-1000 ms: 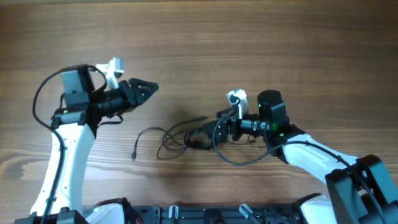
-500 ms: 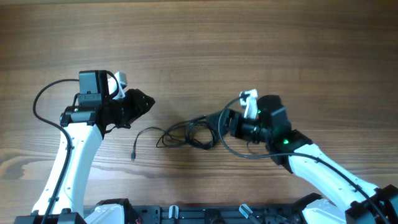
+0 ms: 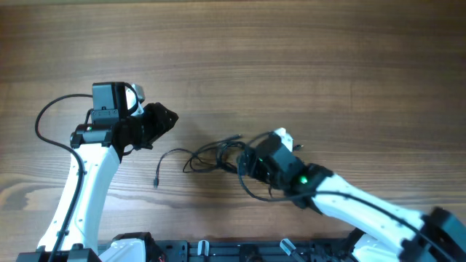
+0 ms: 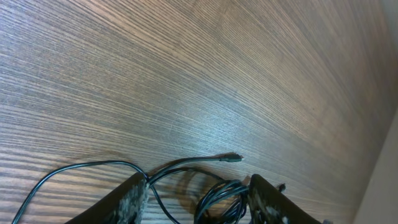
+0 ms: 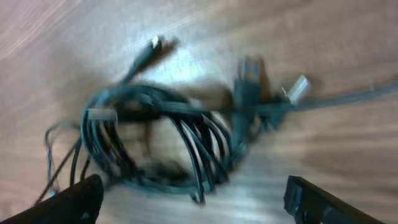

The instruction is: Untangle cables

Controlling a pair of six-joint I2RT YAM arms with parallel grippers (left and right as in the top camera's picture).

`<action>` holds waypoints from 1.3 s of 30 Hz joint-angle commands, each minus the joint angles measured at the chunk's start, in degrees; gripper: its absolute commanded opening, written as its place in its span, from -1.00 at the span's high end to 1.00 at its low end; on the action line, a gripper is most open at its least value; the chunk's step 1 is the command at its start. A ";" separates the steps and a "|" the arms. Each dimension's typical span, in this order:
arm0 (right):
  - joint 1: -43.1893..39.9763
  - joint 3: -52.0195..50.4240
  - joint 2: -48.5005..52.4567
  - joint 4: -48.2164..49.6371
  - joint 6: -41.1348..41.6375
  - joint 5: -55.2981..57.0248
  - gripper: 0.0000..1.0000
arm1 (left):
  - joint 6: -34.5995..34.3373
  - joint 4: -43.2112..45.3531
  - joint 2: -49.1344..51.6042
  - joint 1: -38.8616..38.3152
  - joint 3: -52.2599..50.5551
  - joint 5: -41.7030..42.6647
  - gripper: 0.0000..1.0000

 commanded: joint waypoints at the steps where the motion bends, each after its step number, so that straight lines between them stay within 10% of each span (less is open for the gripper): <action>1: 1.99 8.00 10.05 -2.21 -0.04 5.53 -0.70 | -0.33 0.17 0.28 -0.31 0.33 -0.98 -0.12; 6: 2.19 17.46 15.74 -20.63 11.15 8.22 -0.48 | -0.33 -0.57 0.28 -0.33 0.31 -0.96 -0.14; 9: 2.16 17.46 16.39 -19.37 11.52 7.06 0.51 | -0.33 -0.52 0.28 -0.33 0.33 -0.96 -0.18; 12: 2.12 17.46 16.48 -14.49 4.94 5.97 0.91 | -0.28 -1.18 0.28 -0.33 0.33 -0.94 -0.20; 26: -2.19 17.46 -6.62 -6.19 -40.68 -1.49 0.91 | 13.79 0.98 0.28 6.78 0.33 22.29 0.00; 39: -17.20 17.46 -8.94 13.07 -41.99 -41.42 0.91 | 22.32 -0.22 0.37 6.80 0.26 27.39 -0.07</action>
